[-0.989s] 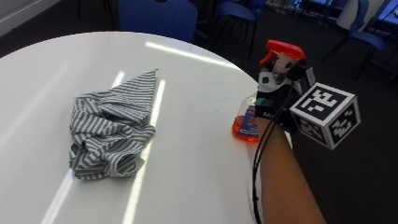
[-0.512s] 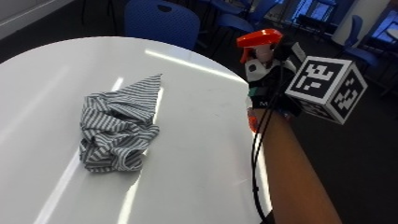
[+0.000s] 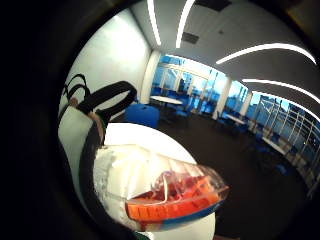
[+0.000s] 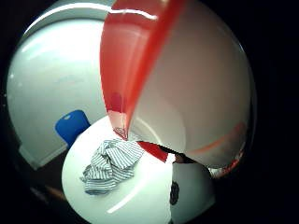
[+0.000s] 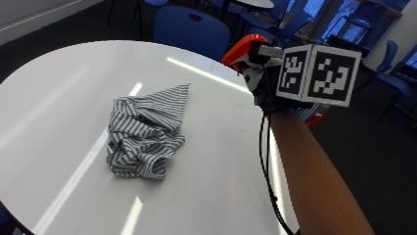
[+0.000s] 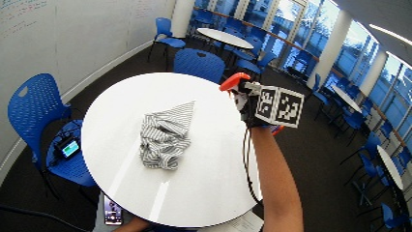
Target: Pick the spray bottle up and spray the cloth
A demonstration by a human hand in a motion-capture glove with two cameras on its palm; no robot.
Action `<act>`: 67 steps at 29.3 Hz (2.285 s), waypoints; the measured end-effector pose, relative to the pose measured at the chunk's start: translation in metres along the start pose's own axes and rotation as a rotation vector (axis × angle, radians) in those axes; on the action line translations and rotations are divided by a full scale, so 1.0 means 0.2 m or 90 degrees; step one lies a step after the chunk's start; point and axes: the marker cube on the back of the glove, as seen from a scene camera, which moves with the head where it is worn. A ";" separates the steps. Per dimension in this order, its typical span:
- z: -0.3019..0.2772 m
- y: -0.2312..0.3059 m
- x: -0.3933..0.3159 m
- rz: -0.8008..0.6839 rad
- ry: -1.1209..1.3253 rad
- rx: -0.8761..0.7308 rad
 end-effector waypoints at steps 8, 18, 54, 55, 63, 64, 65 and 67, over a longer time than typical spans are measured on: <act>0.00 -0.02 -0.15 -0.155 0.071 -0.007; 0.00 -0.05 -0.30 -0.311 0.142 0.033; 0.03 0.03 -0.57 -0.336 0.107 0.030; 0.02 0.01 -0.58 -0.318 0.090 0.028; -0.12 -0.14 -0.73 -0.142 -0.159 0.010; -0.12 -0.15 -0.75 -0.126 -0.181 0.007; -0.12 -0.16 -0.76 -0.112 -0.202 0.004; -0.14 -0.19 -0.80 -0.067 -0.270 -0.012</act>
